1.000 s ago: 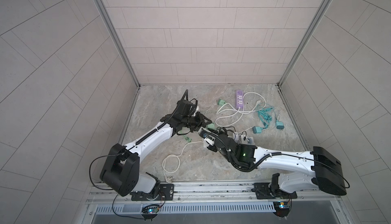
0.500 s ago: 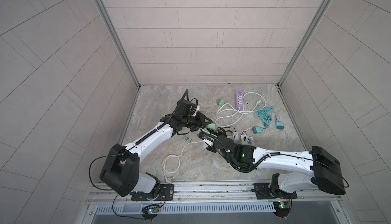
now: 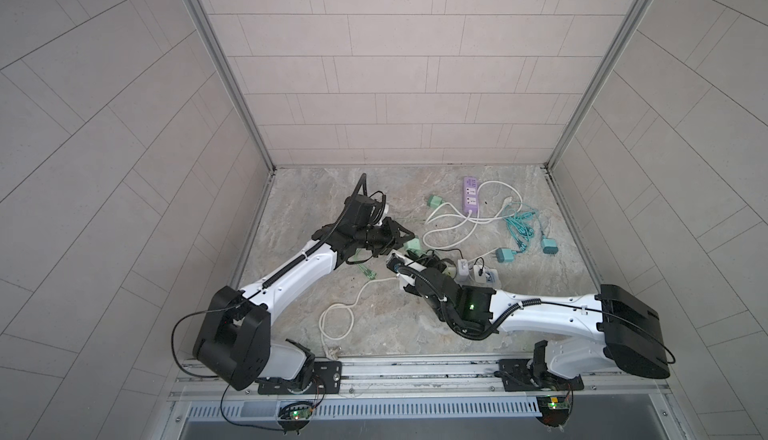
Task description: Insert the plug
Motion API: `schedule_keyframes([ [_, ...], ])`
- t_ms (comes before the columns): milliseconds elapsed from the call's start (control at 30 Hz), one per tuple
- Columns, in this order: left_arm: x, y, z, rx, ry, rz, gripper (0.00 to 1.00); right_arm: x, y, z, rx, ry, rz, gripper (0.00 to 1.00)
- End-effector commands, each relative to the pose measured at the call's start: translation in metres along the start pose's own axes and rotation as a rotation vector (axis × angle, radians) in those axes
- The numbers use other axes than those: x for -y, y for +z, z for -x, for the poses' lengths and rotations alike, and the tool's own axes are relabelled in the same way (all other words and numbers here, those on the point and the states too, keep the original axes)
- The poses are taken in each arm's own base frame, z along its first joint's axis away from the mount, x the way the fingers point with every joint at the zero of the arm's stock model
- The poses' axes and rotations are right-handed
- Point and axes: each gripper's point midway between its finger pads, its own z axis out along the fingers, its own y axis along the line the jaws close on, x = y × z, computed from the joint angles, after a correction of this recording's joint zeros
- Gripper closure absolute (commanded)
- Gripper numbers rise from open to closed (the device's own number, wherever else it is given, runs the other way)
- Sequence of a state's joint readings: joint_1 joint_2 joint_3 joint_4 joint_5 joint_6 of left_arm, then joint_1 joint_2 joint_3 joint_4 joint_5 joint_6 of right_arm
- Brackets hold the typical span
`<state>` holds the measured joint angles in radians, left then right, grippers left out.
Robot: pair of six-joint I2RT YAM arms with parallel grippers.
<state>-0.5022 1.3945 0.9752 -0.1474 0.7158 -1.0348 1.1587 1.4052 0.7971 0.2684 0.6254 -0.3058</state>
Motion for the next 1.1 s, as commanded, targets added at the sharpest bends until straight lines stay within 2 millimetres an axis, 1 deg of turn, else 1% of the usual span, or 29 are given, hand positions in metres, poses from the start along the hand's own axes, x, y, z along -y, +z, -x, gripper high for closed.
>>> schedule_keyframes([
  [0, 0.023, -0.014, -0.035, -0.129, 0.018, -0.07, 1.0, 0.023, 0.006, -0.02, -0.065, -0.004, -0.132, 0.89],
  [167, 0.02, -0.014, -0.038, -0.136, 0.015, -0.071, 1.0, 0.03, 0.0, -0.009, -0.009, 0.047, -0.132, 0.95],
  [300, 0.022, -0.017, -0.038, -0.129, 0.025, -0.075, 0.95, 0.034, -0.007, -0.002, 0.029, 0.08, -0.117, 0.98],
  [433, 0.021, -0.016, -0.037, -0.128, 0.031, -0.066, 0.8, 0.038, -0.01, 0.001, 0.038, 0.089, -0.109, 0.99],
  [500, 0.019, -0.016, -0.036, -0.124, 0.039, -0.055, 0.66, 0.038, -0.011, 0.002, 0.041, 0.091, -0.103, 0.99],
  [533, 0.017, -0.015, -0.037, -0.128, 0.041, -0.048, 0.64, 0.037, -0.011, 0.001, 0.042, 0.093, -0.098, 0.99],
  [567, 0.016, -0.015, -0.037, -0.131, 0.046, -0.039, 0.59, 0.037, -0.011, 0.002, 0.042, 0.096, -0.095, 0.99],
  [633, 0.007, -0.016, -0.039, -0.137, 0.061, 0.004, 0.52, 0.035, -0.011, 0.001, 0.035, 0.097, -0.079, 0.99],
  [767, -0.01, -0.015, -0.039, -0.135, 0.098, 0.08, 0.5, 0.03, -0.009, -0.003, 0.013, 0.108, -0.047, 0.99],
  [833, -0.02, -0.01, -0.038, -0.137, 0.096, 0.101, 0.51, 0.026, -0.008, -0.008, 0.005, 0.118, -0.033, 0.99],
  [967, -0.037, 0.0, -0.038, -0.14, 0.079, 0.124, 0.51, 0.02, -0.005, -0.023, -0.025, 0.132, -0.023, 0.99],
  [1067, -0.051, 0.0, -0.037, -0.144, 0.118, 0.194, 0.5, 0.019, -0.002, -0.034, -0.053, 0.158, -0.008, 0.98],
])
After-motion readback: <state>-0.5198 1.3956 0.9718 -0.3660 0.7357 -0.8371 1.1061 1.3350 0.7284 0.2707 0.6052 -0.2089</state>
